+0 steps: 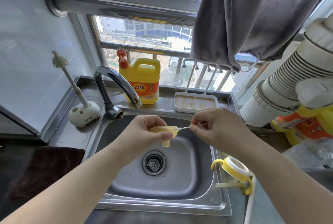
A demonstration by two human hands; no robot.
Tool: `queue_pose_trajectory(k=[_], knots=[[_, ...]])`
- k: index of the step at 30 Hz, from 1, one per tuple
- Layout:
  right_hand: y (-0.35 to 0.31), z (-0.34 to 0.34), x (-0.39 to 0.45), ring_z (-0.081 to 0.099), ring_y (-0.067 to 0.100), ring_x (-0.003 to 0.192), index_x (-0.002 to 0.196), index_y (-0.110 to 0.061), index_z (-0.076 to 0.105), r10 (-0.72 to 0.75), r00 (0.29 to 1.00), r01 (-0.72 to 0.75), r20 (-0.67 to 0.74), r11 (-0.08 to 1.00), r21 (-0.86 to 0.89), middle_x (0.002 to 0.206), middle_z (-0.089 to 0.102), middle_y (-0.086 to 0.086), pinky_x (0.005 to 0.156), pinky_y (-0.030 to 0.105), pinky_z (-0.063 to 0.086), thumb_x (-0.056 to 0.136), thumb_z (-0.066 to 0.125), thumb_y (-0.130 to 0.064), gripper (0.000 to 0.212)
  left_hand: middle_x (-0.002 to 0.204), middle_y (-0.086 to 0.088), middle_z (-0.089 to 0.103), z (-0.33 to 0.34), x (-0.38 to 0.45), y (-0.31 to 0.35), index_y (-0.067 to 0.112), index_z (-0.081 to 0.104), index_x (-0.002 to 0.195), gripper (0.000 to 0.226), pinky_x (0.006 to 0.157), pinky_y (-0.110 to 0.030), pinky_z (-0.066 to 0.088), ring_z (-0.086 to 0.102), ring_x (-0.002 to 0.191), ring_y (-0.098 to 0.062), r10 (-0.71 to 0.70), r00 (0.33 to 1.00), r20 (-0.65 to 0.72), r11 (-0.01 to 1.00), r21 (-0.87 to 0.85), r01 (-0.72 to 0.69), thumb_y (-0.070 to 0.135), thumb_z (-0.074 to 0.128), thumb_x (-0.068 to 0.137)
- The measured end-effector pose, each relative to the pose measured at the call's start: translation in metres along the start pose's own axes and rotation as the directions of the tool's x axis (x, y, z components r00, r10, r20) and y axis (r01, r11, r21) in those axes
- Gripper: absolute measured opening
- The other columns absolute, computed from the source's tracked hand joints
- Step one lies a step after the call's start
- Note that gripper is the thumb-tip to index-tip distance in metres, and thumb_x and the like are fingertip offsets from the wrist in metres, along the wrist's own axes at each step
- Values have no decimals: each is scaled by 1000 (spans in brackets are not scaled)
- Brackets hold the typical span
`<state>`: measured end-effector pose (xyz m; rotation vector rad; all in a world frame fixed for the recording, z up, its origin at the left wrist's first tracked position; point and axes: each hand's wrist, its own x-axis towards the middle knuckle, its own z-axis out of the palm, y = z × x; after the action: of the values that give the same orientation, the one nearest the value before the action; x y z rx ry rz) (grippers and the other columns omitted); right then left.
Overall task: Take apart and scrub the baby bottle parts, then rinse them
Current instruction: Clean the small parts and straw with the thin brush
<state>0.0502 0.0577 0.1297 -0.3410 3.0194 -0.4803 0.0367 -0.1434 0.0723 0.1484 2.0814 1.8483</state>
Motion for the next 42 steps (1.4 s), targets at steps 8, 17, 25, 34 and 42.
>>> queue_pose_trajectory(k=[8, 17, 25, 34, 42], knots=[[-11, 9, 6, 44, 4, 66, 79, -29, 67, 40, 998, -33, -57, 994, 106, 60, 50, -15, 55, 23, 33, 85, 61, -43, 15, 74, -5, 61, 1, 1, 2, 6, 61, 79, 23, 64, -20, 41, 53, 70, -13, 14, 999, 37, 997, -76, -11, 18, 74, 64], [-12, 11, 7, 49, 1, 62, 77, -30, 68, 37, 999, -38, 8, 976, 215, 58, 54, -14, 58, 24, 37, 82, 65, -41, 13, 63, 0, 55, 8, -2, 4, 5, 67, 79, 12, 52, -12, 39, 48, 54, -3, -24, 995, 99, 1000, -17, 26, -2, 75, 74], [-5, 12, 8, 46, 1, 57, 74, -29, 67, 50, 998, -54, 23, 964, 259, 53, 50, -14, 58, 26, 38, 82, 66, -40, 13, 79, 7, 59, 5, 3, 3, 6, 68, 80, 11, 62, -17, 46, 54, 64, -4, 24, 997, 77, 993, -115, -15, -4, 71, 76], [-2, 12, 10, 48, 3, 59, 74, -30, 66, 40, 999, -48, 33, 965, 257, 57, 53, -12, 62, 29, 43, 82, 66, -40, 13, 112, -4, 67, 6, 6, 0, 10, 58, 66, 24, 67, -15, 48, 63, 73, -7, 2, 1000, 23, 998, -68, 0, -7, 71, 76], [0, 11, 12, 45, 3, 56, 74, -28, 67, 42, 999, -41, 1, 963, 268, 52, 50, -13, 60, 28, 41, 81, 67, -38, 13, 85, 0, 67, 3, 7, -2, 12, 53, 67, 24, 65, -21, 43, 57, 69, -13, 34, 997, 65, 999, -20, -32, 11, 76, 72]])
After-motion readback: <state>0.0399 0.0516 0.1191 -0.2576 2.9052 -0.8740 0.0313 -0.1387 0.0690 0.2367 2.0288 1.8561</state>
